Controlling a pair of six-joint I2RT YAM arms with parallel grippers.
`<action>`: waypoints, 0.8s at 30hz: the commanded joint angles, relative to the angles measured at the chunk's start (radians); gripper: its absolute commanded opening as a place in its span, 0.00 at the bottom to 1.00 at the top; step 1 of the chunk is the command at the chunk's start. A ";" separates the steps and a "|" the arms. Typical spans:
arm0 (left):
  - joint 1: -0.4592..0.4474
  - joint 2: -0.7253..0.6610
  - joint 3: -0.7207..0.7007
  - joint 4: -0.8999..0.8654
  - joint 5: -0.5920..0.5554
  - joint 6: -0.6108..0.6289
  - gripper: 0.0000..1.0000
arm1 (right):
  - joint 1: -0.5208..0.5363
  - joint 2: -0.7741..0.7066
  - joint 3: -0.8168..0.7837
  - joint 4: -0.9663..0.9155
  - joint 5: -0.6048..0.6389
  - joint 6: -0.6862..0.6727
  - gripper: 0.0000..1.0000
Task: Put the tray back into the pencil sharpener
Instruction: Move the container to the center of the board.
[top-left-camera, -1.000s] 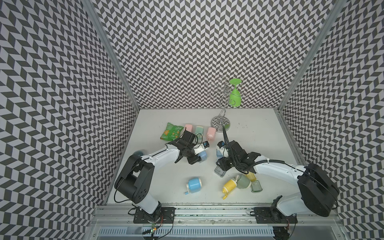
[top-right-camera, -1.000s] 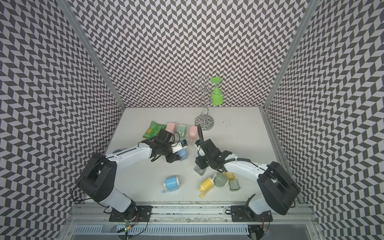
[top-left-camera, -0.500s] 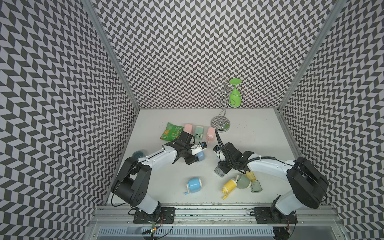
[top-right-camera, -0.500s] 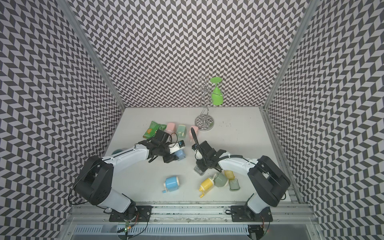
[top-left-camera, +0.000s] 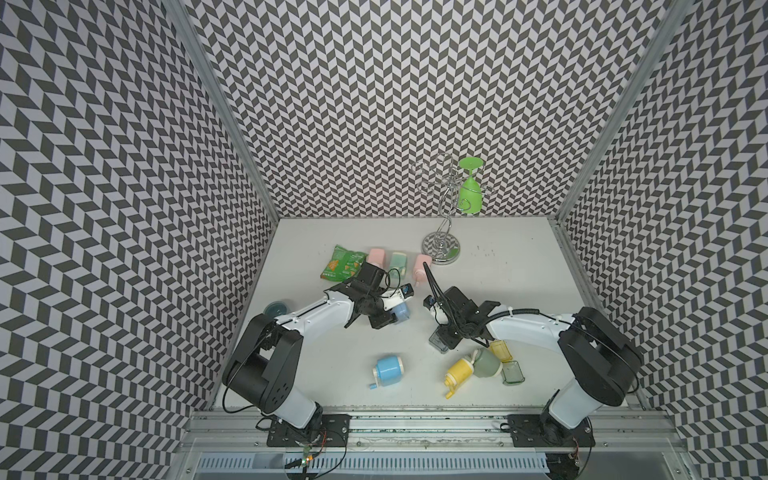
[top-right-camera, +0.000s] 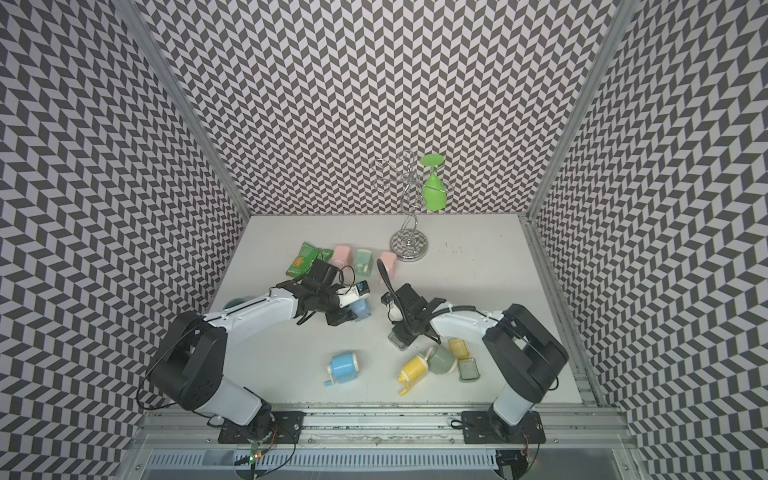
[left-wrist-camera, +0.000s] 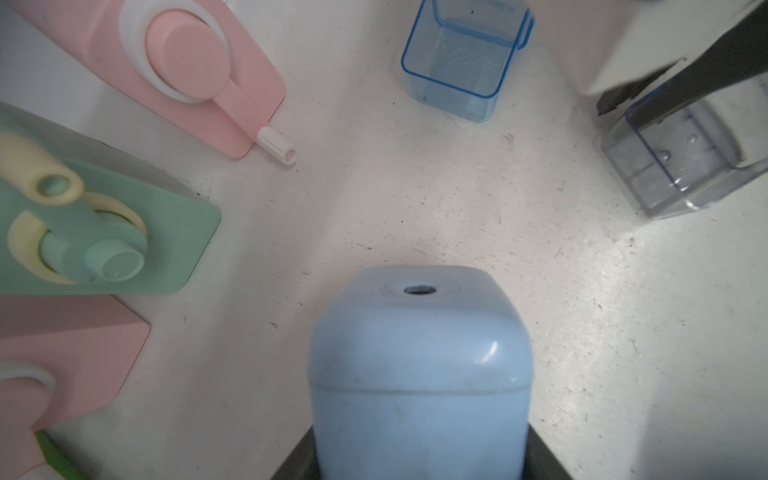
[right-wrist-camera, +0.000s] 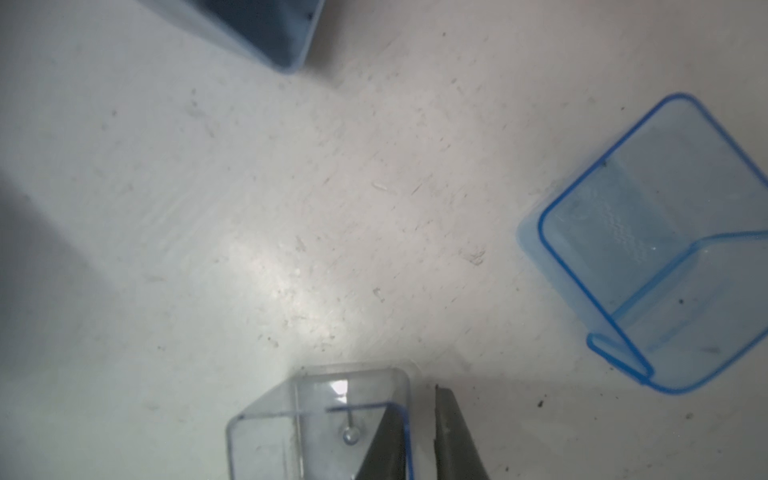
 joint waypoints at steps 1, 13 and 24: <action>0.003 -0.011 -0.002 -0.014 0.018 0.016 0.55 | 0.002 0.033 0.047 0.008 0.019 -0.068 0.09; -0.005 -0.006 0.004 -0.020 0.034 0.027 0.55 | -0.052 0.162 0.201 0.019 0.042 -0.352 0.00; -0.011 -0.003 0.015 -0.028 0.047 0.038 0.56 | -0.063 0.122 0.225 0.051 -0.017 -0.357 0.30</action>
